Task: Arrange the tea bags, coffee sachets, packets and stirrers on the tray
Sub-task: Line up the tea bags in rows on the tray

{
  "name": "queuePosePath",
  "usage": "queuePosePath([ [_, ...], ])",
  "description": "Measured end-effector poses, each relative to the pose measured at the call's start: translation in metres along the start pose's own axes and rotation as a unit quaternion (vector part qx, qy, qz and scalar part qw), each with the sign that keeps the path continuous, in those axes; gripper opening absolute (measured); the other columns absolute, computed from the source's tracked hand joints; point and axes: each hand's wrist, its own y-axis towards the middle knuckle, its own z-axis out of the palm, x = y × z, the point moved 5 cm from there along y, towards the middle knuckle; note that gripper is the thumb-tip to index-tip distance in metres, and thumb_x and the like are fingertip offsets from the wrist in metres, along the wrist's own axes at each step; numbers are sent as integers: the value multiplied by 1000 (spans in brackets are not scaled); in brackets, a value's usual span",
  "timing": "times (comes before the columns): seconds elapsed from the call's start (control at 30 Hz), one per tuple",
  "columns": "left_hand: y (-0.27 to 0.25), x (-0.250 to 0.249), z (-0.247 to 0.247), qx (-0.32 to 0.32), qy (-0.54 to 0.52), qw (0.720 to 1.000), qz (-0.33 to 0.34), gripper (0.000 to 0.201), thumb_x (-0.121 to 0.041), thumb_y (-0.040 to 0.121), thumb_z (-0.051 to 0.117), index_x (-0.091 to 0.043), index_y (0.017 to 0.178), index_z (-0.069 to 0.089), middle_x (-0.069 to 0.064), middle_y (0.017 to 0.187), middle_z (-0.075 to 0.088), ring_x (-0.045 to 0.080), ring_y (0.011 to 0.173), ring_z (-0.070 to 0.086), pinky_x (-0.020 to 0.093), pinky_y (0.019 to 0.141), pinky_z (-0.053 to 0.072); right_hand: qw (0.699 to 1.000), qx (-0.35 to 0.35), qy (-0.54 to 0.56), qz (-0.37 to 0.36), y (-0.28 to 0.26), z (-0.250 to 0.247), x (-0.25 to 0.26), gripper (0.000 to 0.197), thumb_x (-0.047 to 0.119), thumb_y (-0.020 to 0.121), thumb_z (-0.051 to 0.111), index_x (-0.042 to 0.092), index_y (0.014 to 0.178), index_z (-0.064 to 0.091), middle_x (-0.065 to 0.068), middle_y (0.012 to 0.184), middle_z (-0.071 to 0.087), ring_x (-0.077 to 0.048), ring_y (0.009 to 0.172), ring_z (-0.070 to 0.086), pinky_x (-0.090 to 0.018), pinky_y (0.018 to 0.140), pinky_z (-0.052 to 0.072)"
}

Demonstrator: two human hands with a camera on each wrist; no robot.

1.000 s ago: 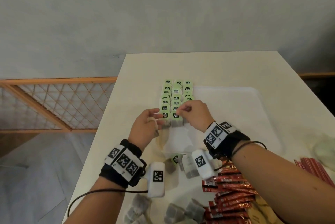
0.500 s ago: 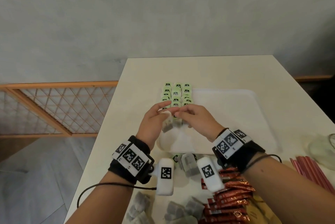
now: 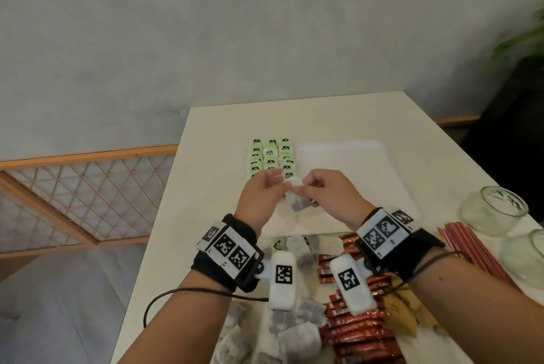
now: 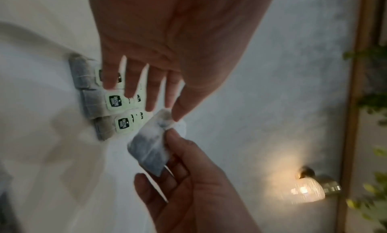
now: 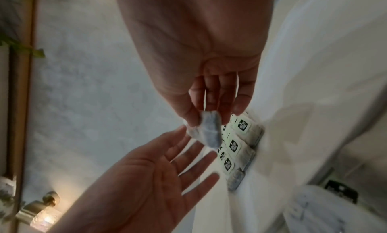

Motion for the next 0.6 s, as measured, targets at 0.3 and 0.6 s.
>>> queuePosePath([
  [0.3, -27, 14, 20, 39, 19, 998, -56, 29, -31, 99, 48, -15, 86, 68, 3, 96, 69, 19, 94, 61, 42, 91, 50, 988, -63, -138, -34, -16, 11, 7, 12, 20, 84, 69, 15, 77, 60, 3, 73, 66, -14, 71, 65, -25, 64, 46],
  [0.6, -2, 20, -5, -1, 33, 999, 0, 20, -12, 93, 60, -4, 76, 68, -13, 56, 58, -3, 54, 55, 14, 59, 43, 996, -53, -73, -6, 1, 14, -17, 19, 28, 86, 72, 17, 100, 65, 8, 95, 64, -1, 73, 58, -17, 65, 45],
])
